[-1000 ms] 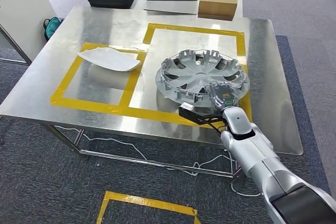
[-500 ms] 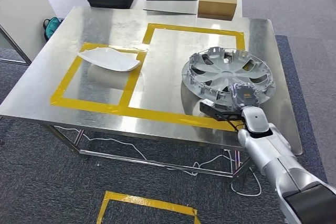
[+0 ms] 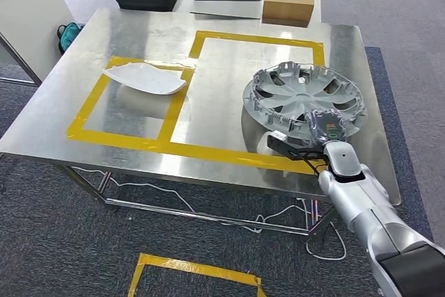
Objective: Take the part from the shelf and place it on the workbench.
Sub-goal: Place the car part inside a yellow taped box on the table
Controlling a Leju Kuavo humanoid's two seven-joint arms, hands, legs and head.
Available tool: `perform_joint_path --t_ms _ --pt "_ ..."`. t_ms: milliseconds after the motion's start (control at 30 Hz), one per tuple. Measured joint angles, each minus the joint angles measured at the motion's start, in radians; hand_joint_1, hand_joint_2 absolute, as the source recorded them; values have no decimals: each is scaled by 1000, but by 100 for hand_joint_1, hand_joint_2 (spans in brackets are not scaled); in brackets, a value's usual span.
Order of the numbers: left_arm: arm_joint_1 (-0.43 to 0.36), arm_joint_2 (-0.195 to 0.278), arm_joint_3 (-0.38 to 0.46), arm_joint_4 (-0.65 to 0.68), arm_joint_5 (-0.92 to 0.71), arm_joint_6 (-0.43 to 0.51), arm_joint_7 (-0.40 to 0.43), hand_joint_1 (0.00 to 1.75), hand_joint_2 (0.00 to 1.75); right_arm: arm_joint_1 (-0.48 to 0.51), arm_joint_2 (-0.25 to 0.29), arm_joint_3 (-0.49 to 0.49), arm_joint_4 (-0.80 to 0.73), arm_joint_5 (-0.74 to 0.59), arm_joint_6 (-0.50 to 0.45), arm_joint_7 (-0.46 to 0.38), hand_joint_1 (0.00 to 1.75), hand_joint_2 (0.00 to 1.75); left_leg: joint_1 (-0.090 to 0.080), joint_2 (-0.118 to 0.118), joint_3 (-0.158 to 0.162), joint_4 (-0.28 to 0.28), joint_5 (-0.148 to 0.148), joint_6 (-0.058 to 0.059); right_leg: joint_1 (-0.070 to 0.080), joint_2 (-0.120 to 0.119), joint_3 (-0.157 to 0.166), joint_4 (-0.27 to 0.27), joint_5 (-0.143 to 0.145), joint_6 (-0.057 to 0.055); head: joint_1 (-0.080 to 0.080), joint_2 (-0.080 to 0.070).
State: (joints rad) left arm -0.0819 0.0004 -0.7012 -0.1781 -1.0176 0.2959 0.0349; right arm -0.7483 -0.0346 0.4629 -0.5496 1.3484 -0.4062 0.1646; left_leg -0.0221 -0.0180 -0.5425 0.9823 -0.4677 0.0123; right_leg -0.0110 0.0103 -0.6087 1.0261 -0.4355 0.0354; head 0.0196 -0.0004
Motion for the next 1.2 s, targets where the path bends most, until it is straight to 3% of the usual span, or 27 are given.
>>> perform_joint_path --t_ms 367,700,833,1200 --pt "-13 0 0 -1 -31 -35 -10 0 0 -13 105 35 -20 33 14 -76 175 175 1 1 0 0 1 -1 1 1 -1 0 1 -1 0 0" --pt "-14 0 0 -2 -39 -36 -9 0 0 -14 116 59 -35 25 14 -104 175 175 0 1 0 0 1 -1 1 1 0 0 1 -1 0 0" --pt "-14 0 0 -2 -41 -50 -11 0 0 -14 116 62 -35 23 17 -105 0 0 0 1 0 0 1 -1 1 1 0 0 1 -1 0 0" --pt "-13 -1 -3 -2 -54 -71 -26 0 0 -14 116 77 -37 12 30 -97 0 0 1 1 0 0 1 -1 1 1 0 0 1 -1 0 0"
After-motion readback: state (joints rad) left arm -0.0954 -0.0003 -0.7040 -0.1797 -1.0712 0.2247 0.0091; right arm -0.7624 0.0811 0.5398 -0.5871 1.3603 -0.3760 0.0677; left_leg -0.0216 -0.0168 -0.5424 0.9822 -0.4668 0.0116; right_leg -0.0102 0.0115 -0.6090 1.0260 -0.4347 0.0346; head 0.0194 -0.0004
